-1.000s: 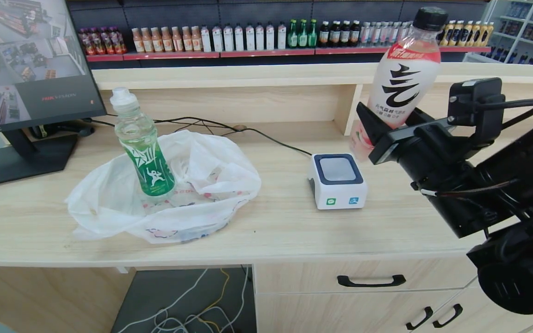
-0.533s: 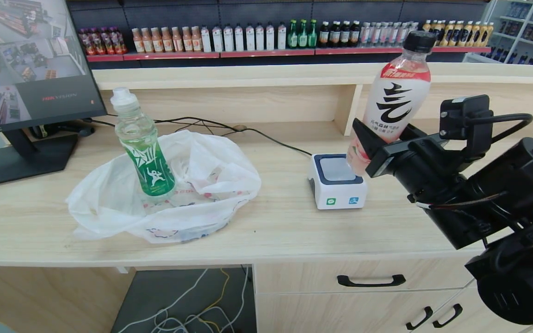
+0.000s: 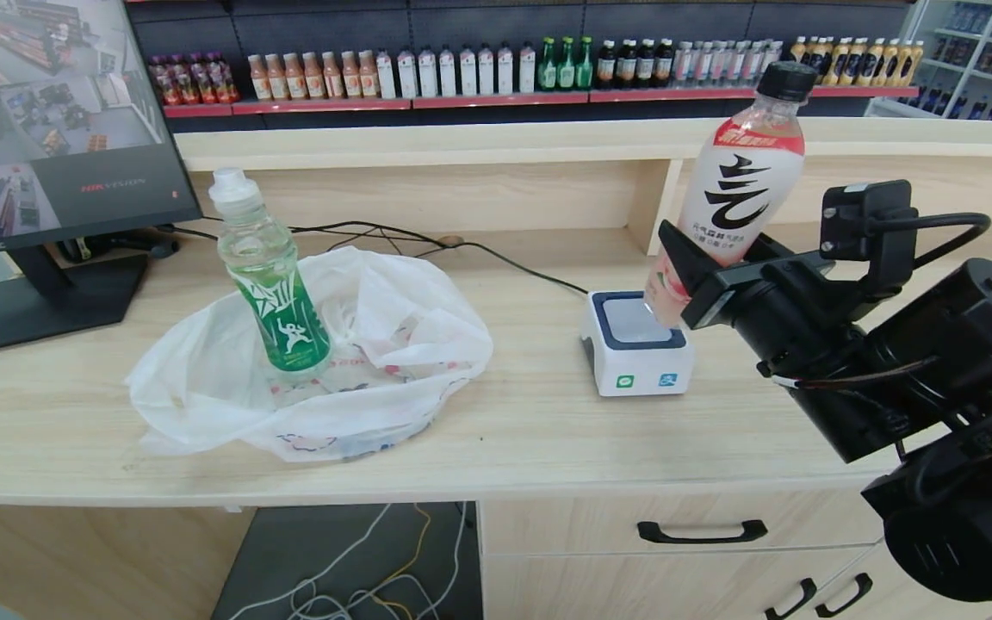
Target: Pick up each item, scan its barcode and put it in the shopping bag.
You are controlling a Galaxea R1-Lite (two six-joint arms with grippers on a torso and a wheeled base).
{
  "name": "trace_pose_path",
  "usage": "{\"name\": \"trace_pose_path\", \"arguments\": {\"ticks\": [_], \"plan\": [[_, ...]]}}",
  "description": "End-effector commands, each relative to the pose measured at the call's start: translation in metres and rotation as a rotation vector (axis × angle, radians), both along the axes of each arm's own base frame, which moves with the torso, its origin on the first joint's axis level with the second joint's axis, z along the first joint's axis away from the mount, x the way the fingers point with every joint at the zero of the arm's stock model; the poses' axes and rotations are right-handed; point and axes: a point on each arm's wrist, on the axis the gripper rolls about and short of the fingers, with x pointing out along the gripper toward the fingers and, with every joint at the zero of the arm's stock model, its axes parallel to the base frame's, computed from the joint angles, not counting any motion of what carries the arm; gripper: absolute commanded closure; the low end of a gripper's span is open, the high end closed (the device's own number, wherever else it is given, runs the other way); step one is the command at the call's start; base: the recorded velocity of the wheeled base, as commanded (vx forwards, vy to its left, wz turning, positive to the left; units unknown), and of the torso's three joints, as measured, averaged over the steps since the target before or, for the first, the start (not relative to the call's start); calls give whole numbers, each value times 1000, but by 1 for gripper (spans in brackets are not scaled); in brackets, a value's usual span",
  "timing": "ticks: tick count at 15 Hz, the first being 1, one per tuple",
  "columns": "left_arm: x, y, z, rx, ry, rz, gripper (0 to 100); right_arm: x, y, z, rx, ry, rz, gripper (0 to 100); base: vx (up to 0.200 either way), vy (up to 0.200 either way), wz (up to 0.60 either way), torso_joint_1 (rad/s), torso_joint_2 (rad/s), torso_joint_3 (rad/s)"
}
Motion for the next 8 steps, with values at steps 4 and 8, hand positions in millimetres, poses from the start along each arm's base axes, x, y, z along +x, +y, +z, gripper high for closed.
{"name": "trace_pose_path", "arguments": {"ticks": [4, 8], "plan": [[0, 0, 0, -7, 0, 1, 0, 2, 2, -6, -13, 21, 4, 100, 0, 200, 0, 6, 7, 2], [0, 0, 0, -7, 0, 1, 0, 3, 3, -6, -11, 18, 4, 100, 0, 200, 0, 0, 4, 1]]}}
